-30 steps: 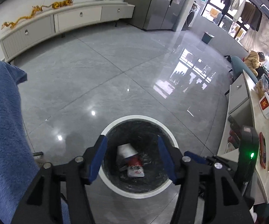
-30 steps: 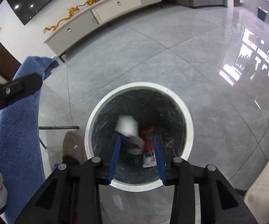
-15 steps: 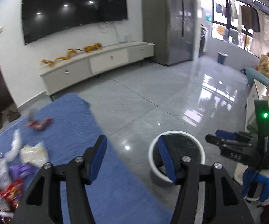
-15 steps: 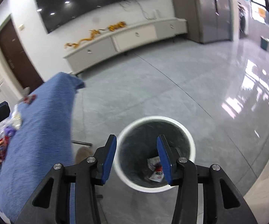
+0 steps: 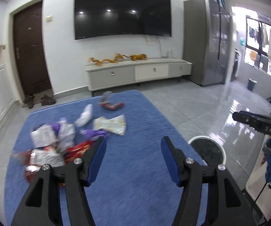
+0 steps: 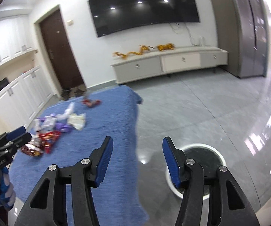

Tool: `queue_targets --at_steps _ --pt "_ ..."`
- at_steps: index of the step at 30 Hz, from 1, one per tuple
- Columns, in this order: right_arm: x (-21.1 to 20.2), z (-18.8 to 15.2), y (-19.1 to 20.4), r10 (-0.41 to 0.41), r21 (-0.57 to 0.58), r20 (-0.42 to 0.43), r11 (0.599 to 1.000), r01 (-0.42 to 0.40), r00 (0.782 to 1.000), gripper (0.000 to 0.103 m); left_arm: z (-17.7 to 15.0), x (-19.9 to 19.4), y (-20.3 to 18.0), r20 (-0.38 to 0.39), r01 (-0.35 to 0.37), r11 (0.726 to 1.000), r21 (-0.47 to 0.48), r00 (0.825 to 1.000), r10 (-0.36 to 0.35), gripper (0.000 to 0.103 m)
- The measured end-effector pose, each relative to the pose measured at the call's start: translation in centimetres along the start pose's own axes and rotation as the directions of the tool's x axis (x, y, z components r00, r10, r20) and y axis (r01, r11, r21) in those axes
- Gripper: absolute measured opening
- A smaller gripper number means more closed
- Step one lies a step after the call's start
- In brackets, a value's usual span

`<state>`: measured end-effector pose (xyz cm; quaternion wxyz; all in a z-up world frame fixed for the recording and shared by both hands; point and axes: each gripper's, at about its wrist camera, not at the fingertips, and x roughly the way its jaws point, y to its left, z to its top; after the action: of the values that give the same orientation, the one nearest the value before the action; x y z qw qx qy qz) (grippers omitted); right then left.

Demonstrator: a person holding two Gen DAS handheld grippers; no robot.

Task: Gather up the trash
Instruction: 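Return both open tools to the trash pile on the rug, then grasp brown snack bag with left gripper while right grasps red wrapper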

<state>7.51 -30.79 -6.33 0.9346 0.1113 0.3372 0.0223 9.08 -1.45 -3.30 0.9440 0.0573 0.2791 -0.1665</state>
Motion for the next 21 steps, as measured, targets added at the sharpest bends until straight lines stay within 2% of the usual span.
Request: queue_targets --at_steps 7,12,21 --pt "-2.6 0.4 6.8 0.117 -0.103 0.001 0.988 -0.116 0.993 0.055 -2.2 -3.8 5.1 0.011 -0.057 0.995 -0.077 0.998 0.058 0.059" --pt "-3.2 0.8 10.0 0.182 -0.155 -0.007 0.971 -0.181 0.983 0.055 -4.1 -5.8 8.7 0.005 -0.091 0.988 -0.123 0.996 0.093 0.059" --pt "-0.2 1.7 14.1 0.269 -0.191 -0.069 0.941 -0.278 0.961 0.055 -6.3 -6.8 14.2 -0.032 -0.153 0.967 -0.203 0.988 0.149 0.059"
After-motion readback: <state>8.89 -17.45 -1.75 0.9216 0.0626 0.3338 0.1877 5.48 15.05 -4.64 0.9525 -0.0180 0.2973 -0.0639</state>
